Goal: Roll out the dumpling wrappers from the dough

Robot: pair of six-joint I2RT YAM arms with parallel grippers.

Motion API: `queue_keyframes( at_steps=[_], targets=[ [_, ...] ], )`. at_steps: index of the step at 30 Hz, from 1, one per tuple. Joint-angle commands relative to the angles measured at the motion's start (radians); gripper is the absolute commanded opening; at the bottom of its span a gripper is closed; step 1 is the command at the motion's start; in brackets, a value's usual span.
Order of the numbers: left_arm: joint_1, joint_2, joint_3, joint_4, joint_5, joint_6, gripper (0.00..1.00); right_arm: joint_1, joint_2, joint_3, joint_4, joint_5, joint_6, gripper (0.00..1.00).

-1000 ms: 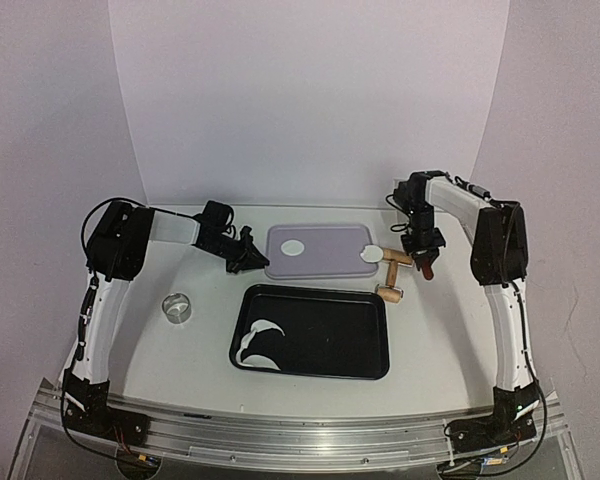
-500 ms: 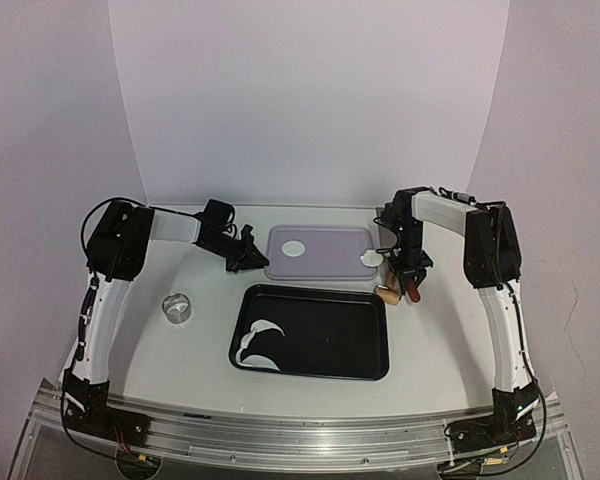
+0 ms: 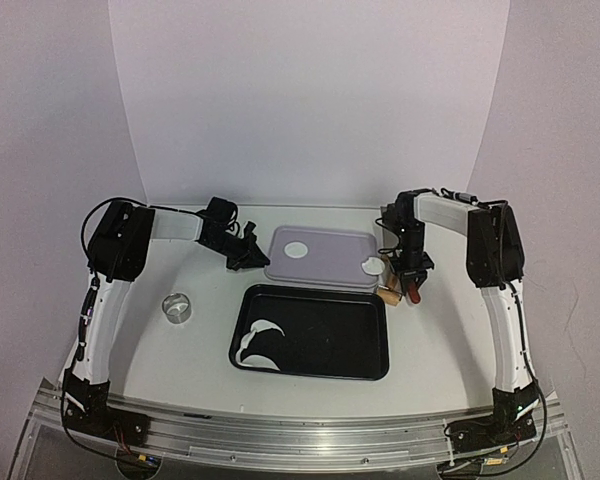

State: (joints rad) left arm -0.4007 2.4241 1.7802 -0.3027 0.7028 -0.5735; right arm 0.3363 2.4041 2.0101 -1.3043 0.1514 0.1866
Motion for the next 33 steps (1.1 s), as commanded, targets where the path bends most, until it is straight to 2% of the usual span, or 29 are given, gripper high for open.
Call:
queue_keyframes(
  at_steps=[1, 26, 33],
  targets=[
    [-0.001, -0.028, 0.012, -0.017, -0.044, 0.031, 0.0, 0.001, -0.063, -0.082, -0.498, -0.03, 0.046, 0.0],
    [0.015, -0.03, 0.008, 0.002, -0.001, -0.016, 0.0, 0.1, -0.005, -0.148, -0.503, -0.136, 0.057, 0.0],
    [0.06, -0.034, -0.015, 0.015, 0.001, -0.027, 0.0, 0.098, -0.016, -0.004, -0.503, -0.179, 0.019, 0.0]
  ],
)
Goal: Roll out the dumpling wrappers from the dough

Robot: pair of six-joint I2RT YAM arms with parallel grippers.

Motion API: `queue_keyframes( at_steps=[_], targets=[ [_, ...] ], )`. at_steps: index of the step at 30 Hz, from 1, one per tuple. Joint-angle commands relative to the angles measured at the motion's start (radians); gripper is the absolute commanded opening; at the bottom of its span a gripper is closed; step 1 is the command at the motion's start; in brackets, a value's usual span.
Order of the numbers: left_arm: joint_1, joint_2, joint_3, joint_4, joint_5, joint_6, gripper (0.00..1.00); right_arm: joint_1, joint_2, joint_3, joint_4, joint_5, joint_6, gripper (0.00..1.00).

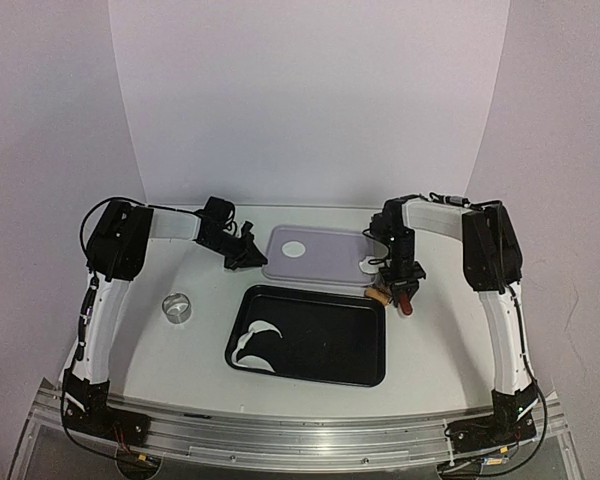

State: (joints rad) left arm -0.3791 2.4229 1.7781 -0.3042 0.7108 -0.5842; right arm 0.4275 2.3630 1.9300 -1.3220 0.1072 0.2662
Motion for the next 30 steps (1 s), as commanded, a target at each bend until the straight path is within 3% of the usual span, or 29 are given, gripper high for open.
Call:
queue_keyframes(
  at_steps=[1, 7, 15, 21, 26, 30],
  targets=[
    [0.038, -0.033, -0.013, 0.022, -0.001, -0.02, 0.0, 0.007, 0.021, 0.093, -0.485, -0.133, -0.063, 0.0],
    [0.037, -0.028, -0.003, 0.02, 0.016, -0.014, 0.01, -0.015, -0.024, 0.086, -0.484, -0.12, -0.077, 0.0],
    [0.037, -0.037, -0.016, 0.02, 0.012, -0.011, 0.01, -0.189, -0.143, 0.031, -0.436, -0.046, -0.061, 0.0],
    [0.038, -0.051, -0.031, 0.023, 0.01, -0.008, 0.01, -0.263, -0.119, -0.089, -0.369, -0.061, -0.065, 0.0],
    [0.037, -0.047, -0.032, 0.025, 0.012, -0.015, 0.02, -0.302, -0.079, -0.093, -0.334, -0.099, -0.074, 0.0],
    [0.037, -0.044, -0.032, 0.026, 0.015, -0.022, 0.01, -0.303, -0.028, -0.093, -0.328, -0.1, -0.09, 0.06]
  ],
)
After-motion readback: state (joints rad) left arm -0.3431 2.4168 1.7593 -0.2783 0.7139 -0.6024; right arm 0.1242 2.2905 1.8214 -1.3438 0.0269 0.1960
